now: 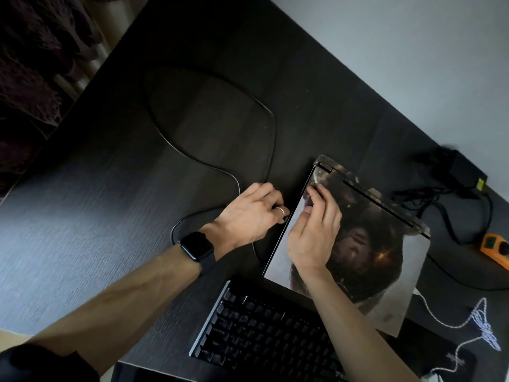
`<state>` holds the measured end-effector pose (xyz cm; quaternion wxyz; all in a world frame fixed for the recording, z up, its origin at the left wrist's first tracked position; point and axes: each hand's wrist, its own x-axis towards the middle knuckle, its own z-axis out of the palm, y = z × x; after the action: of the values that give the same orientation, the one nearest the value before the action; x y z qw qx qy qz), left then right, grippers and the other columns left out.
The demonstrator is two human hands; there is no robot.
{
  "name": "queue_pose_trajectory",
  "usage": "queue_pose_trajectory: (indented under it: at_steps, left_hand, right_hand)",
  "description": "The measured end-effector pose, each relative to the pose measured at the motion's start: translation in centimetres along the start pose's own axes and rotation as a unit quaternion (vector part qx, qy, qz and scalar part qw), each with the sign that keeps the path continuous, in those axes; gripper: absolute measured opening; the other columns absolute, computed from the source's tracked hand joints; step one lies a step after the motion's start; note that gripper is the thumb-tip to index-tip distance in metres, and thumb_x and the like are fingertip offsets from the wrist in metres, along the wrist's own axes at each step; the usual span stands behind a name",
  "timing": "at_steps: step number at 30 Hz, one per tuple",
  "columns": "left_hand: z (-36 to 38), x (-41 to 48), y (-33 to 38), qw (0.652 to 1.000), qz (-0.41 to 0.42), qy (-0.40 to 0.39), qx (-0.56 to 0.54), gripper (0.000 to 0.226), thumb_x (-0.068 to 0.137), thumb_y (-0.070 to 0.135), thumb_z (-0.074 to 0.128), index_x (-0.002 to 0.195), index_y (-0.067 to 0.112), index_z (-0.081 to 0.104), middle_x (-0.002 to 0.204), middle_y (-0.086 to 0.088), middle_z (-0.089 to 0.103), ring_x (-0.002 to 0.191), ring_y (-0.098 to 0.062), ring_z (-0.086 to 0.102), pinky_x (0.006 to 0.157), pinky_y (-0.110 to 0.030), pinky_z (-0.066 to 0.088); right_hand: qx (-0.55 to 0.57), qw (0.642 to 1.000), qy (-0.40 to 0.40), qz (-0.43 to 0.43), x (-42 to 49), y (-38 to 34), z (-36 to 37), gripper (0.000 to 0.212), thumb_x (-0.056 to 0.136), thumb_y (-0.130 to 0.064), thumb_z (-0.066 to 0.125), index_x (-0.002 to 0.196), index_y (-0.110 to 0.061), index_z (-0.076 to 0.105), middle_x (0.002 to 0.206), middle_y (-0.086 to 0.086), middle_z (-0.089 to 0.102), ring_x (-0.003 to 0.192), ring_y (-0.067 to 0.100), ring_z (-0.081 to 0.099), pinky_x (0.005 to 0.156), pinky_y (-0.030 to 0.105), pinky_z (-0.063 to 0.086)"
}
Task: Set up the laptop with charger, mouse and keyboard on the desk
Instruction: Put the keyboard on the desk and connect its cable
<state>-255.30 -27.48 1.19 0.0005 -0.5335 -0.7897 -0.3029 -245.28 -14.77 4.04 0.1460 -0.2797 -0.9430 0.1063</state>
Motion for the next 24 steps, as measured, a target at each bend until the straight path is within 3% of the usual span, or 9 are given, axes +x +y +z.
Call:
queue_pose_trajectory:
  at_steps: [6, 9, 14, 19, 24]
  left_hand:
    - [0.2, -0.1, 0.4, 1.0, -0.011, 0.011, -0.013, 0.015, 0.086, 0.023, 0.075, 0.099, 0.014, 0.076, 0.089, -0.002, 0.064, 0.092, -0.021, 0.048, 0.08, -0.033, 0.039]
    - [0.4, -0.5, 0.3, 0.999, -0.028, 0.012, -0.012, 0.021, 0.093, 0.029, 0.064, 0.103, 0.015, 0.076, 0.089, -0.001, 0.063, 0.089, -0.022, 0.053, 0.078, -0.032, 0.041]
    - [-0.5, -0.4, -0.6, 0.998, 0.031, -0.002, 0.058, 0.024, 0.095, 0.038, 0.061, 0.107, 0.022, 0.074, 0.091, 0.002, 0.065, 0.091, -0.02, 0.058, 0.086, -0.033, 0.04]
    - [-2.9, -2.3, -3.0, 0.989, 0.046, -0.049, 0.133, 0.037, 0.101, 0.04, 0.051, 0.126, 0.017, 0.065, 0.126, -0.006, 0.064, 0.118, -0.024, 0.059, 0.103, -0.042, 0.043]
    - [-5.3, -3.1, -5.6, 0.969, 0.024, -0.167, 0.182, 0.05, 0.102, 0.049, 0.036, 0.149, 0.031, 0.042, 0.156, -0.005, 0.038, 0.143, -0.023, 0.037, 0.117, -0.05, 0.025]
  right_hand:
    - [0.002, 1.0, -0.003, 0.009, 0.0, -0.1, 0.0, 0.038, 0.095, -0.005, 0.045, 0.128, -0.009, 0.063, 0.14, 0.007, 0.055, 0.128, 0.024, 0.05, 0.103, 0.043, 0.046]
    - [0.0, 1.0, -0.004, 0.002, -0.1, -0.1, -0.1, 0.038, 0.095, -0.005, 0.045, 0.128, -0.01, 0.063, 0.14, 0.007, 0.055, 0.128, 0.025, 0.05, 0.106, 0.038, 0.043]
    - [0.003, 1.0, 0.002, 0.004, -0.1, -0.2, -0.4, 0.035, 0.096, -0.004, 0.049, 0.128, -0.01, 0.063, 0.139, 0.005, 0.055, 0.128, 0.023, 0.05, 0.108, 0.034, 0.039]
    - [0.0, 1.0, -0.015, 0.018, 0.0, -0.2, -0.6, 0.035, 0.098, -0.01, 0.047, 0.13, -0.014, 0.062, 0.142, 0.0, 0.053, 0.132, 0.02, 0.047, 0.112, 0.034, 0.037]
    - [0.001, 0.999, -0.038, 0.033, -0.2, 0.0, -0.8, 0.041, 0.095, -0.013, 0.046, 0.134, -0.018, 0.06, 0.145, -0.002, 0.051, 0.134, 0.02, 0.045, 0.115, 0.034, 0.034]
